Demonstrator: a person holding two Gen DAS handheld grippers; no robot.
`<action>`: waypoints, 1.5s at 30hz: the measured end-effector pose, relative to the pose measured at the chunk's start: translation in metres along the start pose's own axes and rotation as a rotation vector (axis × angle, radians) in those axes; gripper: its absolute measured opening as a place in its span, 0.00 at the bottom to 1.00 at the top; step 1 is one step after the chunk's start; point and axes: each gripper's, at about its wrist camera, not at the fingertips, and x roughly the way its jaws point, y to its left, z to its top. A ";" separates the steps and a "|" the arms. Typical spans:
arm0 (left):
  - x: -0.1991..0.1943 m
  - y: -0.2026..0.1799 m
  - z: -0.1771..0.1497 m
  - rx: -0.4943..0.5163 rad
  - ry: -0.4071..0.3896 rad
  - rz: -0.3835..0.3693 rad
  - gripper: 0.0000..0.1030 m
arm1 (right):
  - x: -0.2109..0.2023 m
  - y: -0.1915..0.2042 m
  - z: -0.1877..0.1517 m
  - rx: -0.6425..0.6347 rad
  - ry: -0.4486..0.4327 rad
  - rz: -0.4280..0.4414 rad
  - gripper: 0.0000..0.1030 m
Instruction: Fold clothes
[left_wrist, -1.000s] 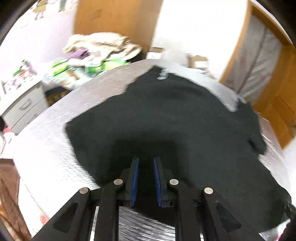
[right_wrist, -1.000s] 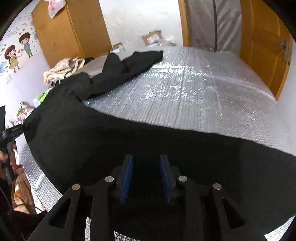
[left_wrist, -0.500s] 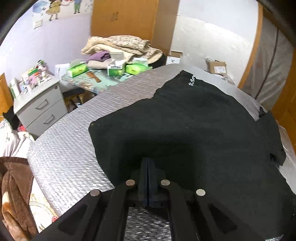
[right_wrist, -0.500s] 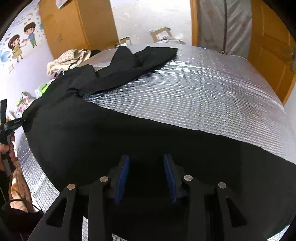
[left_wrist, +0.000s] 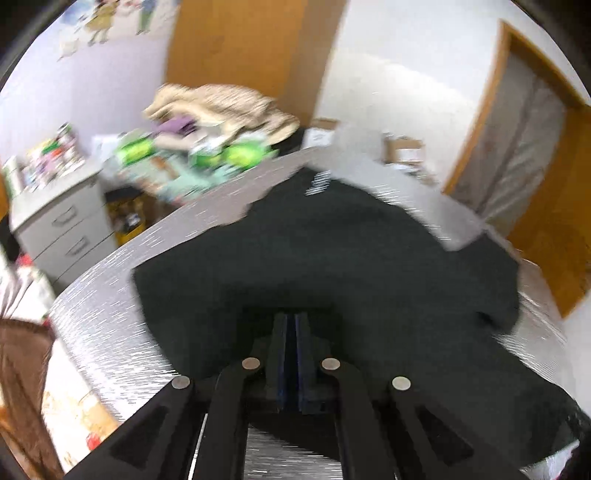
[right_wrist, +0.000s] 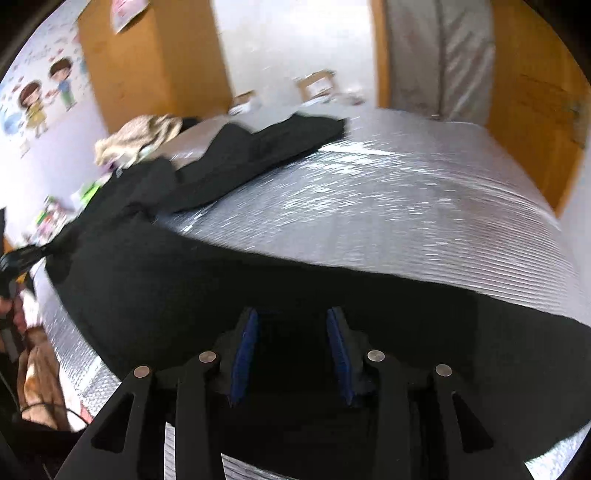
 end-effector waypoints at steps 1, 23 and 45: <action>0.001 -0.011 -0.001 0.023 0.005 -0.031 0.03 | -0.003 -0.007 -0.003 0.020 -0.003 -0.019 0.40; 0.015 -0.111 -0.063 0.265 0.195 -0.237 0.06 | -0.039 -0.069 -0.052 0.130 0.003 -0.239 0.40; 0.010 -0.114 -0.020 0.227 0.037 -0.188 0.08 | -0.017 -0.020 0.069 0.137 -0.154 0.213 0.47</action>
